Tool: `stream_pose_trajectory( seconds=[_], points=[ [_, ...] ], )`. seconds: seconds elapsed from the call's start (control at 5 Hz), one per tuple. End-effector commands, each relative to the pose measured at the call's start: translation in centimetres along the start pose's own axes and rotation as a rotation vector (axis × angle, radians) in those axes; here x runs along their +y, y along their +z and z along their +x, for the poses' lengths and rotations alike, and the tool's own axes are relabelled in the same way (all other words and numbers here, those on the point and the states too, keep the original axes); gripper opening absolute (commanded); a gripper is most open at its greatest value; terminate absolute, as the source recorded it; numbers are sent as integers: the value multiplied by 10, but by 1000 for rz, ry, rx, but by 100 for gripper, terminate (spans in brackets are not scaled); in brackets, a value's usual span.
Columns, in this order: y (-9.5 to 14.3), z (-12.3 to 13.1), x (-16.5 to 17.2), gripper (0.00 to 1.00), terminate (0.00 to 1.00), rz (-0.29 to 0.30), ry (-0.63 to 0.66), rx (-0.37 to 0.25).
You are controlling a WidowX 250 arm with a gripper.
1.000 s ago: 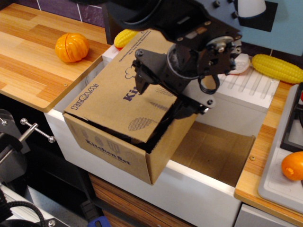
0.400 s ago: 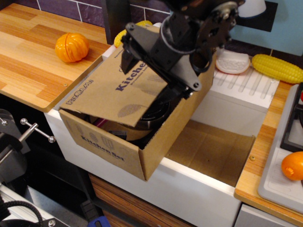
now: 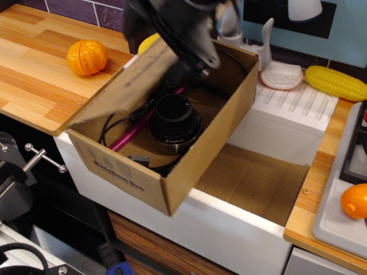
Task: Open brown1fbox flap
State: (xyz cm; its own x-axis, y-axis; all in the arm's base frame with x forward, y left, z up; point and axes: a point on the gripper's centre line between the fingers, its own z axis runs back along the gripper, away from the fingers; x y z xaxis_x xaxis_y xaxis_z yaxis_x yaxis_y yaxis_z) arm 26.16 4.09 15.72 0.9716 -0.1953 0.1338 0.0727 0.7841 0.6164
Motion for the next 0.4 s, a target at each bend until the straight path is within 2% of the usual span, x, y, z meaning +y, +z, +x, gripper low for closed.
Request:
stream_pose_trajectory(
  seconds=[0.0, 0.2],
  points=[
    [-12, -9, 72, 100, 0, 99, -31, -102],
    [-28, -20, 96, 100, 0, 81, -84, -132]
  ],
)
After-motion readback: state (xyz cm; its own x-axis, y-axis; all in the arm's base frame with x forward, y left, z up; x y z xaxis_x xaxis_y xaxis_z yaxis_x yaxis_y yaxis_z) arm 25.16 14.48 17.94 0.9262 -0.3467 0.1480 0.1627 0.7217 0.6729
